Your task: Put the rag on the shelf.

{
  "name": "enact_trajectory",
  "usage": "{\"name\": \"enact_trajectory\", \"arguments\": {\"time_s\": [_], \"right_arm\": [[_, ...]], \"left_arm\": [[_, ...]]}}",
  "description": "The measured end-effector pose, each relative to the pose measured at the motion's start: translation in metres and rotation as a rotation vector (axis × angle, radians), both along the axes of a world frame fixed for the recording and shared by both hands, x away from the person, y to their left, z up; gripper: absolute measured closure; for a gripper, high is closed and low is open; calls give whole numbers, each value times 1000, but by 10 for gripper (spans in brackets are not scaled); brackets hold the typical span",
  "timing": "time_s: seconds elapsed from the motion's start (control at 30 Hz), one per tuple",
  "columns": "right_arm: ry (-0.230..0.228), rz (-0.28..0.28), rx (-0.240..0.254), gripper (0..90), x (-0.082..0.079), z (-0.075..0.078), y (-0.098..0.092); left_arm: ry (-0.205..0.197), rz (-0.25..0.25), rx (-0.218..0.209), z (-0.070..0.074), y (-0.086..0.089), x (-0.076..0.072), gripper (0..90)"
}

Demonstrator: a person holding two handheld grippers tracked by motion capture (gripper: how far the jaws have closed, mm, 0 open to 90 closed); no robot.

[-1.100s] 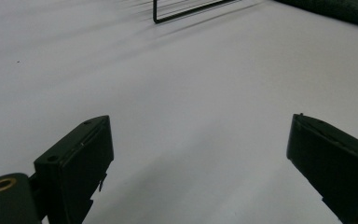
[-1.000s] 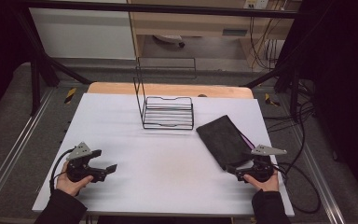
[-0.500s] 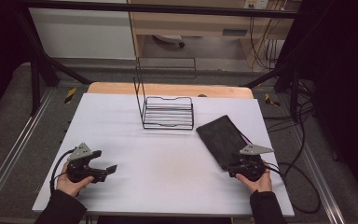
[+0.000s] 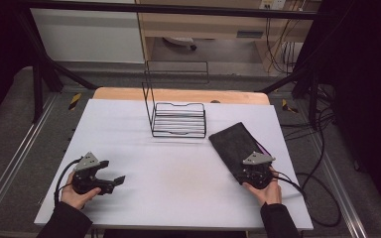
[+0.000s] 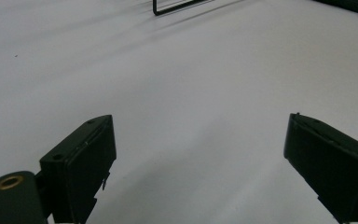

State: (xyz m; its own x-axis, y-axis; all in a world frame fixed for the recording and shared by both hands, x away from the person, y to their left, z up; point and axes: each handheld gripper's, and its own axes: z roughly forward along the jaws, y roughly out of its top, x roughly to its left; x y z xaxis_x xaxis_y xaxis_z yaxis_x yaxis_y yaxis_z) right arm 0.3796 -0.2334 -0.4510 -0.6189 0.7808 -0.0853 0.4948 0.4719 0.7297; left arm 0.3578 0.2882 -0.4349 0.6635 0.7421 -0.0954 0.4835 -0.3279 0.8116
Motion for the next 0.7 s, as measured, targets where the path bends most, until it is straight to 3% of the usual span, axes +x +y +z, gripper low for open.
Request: {"name": "enact_trajectory", "arguments": {"time_s": [0.43, 0.7], "right_arm": [[-9, -14, -39, 728, 3, 2, -2], [16, -21, -8, 802, 6, 6, -5]], "left_arm": [[1, -6, 12, -1, -1, 0, 96], [1, -6, 14, -1, -2, 1, 100]]}}
